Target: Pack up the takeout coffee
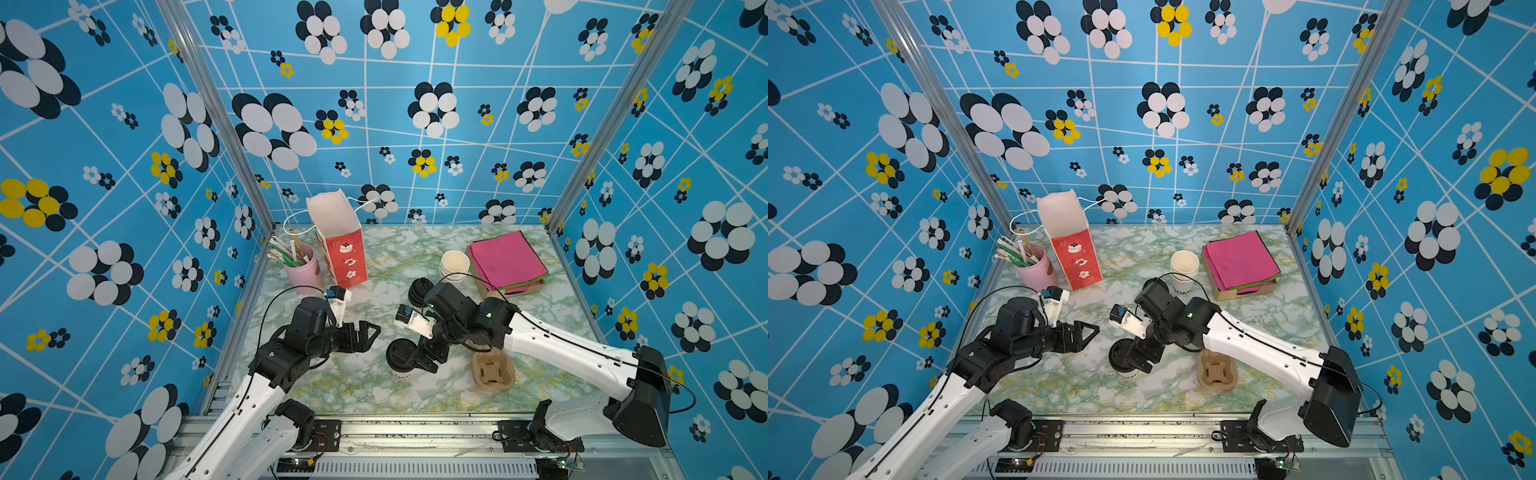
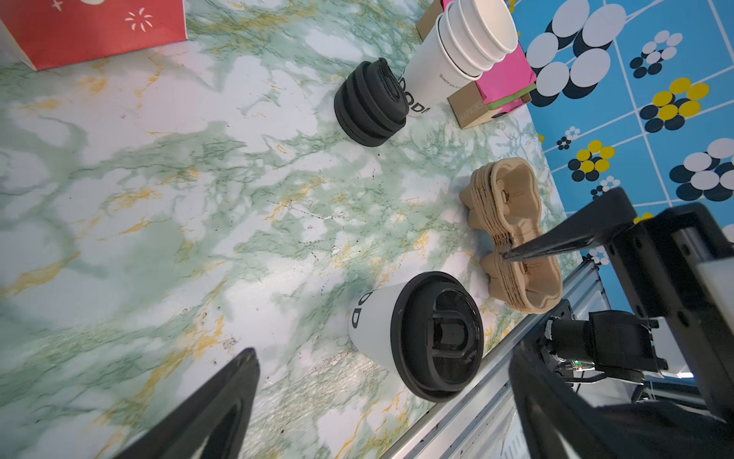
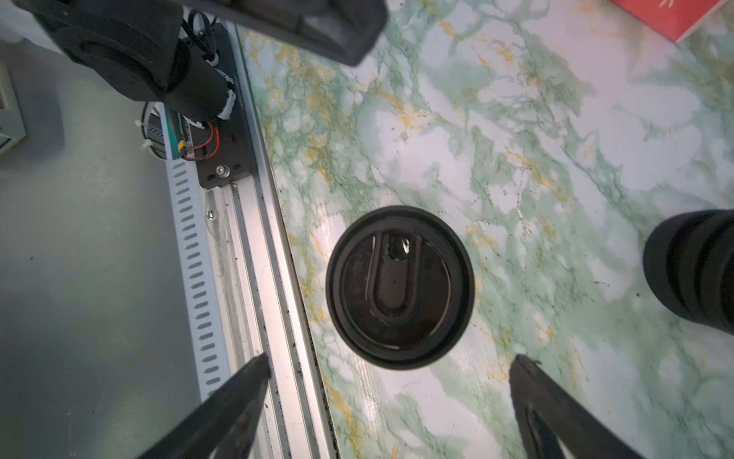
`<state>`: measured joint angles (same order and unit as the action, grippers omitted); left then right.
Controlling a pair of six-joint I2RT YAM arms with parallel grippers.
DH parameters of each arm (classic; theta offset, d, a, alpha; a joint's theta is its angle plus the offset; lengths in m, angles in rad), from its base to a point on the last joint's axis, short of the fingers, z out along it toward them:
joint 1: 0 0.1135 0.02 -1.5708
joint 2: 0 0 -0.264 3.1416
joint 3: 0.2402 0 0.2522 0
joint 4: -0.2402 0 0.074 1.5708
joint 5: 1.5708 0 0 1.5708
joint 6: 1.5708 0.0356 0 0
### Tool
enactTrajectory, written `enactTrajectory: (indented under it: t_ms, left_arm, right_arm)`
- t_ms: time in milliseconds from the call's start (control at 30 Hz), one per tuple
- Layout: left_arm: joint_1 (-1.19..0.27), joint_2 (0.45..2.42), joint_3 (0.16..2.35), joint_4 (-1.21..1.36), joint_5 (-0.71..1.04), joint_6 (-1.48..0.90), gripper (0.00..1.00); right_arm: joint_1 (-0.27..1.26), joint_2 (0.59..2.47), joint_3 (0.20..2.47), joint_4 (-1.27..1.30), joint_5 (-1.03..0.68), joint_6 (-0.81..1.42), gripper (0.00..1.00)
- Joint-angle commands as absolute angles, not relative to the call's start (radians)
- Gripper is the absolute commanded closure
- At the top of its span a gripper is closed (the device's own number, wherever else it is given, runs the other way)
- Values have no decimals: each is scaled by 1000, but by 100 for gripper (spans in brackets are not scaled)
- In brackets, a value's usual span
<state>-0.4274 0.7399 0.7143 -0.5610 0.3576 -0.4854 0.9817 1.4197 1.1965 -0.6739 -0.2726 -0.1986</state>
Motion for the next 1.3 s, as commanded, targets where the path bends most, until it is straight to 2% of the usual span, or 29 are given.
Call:
enactTrajectory:
  t_ms: [0,700,1133,1267]
  left_arm:
    - [-405,720,725,-593,334,-482,1]
    - [-369,710,687,-562,362,-507,1]
    - [-362,715,673,-542,373,-518,1]
    - [-363,715,669,-537,375,-521,1]
  right_arm:
    - [1013,1458,1180,-608,-288,-224,4]
    - [1072,1543,1144,-548,-112,-250,6]
    - [1079,1554,1124,-563,-51,-254,22]
    - [1080,1554,1126,-568,-46,-249,23]
